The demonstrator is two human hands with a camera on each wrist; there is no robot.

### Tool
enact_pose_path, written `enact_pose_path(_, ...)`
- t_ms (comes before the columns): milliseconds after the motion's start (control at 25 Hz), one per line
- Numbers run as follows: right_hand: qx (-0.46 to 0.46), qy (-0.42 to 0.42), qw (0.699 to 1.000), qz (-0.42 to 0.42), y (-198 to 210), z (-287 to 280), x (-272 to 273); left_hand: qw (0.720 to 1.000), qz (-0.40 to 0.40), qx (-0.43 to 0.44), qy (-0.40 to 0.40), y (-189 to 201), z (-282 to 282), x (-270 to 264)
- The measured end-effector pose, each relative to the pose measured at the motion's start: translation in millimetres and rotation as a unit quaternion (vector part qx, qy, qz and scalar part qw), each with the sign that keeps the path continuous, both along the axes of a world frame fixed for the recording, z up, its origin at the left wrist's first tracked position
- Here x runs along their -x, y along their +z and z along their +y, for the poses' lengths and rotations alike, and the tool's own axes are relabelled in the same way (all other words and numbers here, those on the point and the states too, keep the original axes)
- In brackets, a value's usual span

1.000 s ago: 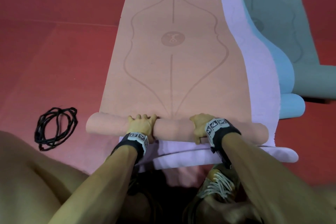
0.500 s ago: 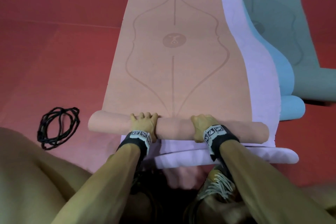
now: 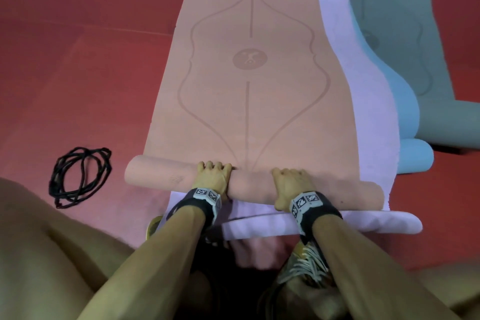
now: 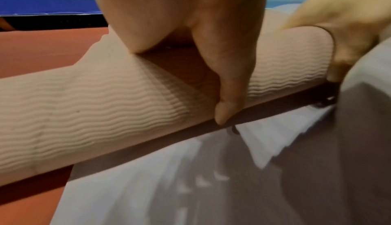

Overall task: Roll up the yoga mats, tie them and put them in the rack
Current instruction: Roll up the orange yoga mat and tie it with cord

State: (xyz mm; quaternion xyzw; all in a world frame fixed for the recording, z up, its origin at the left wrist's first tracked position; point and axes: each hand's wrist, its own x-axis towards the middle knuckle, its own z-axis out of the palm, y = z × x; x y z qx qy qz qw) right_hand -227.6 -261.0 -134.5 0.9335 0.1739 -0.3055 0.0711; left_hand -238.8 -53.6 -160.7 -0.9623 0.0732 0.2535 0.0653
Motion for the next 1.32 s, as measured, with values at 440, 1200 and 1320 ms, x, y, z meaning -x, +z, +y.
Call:
enact_pose_path(440, -0.005, -0.046, 0.998, 0.051, 12.2, 8.3, -26.9, 1.0, -0.005, 0.001, 0.004, -3.8, -0.4, -7.5)
enact_pose_path(1200, -0.012, 0.0, 0.999, -0.051, 3.6, 8.2, -19.4, 1.0, 0.024, 0.012, -0.002, 0.6, -4.4, -43.2)
enact_pose_path(1320, -0.011, -0.036, 0.999, 0.01, 12.8, 10.0, -39.3, 1.0, -0.009, 0.021, 0.02, -2.6, -5.5, -32.7)
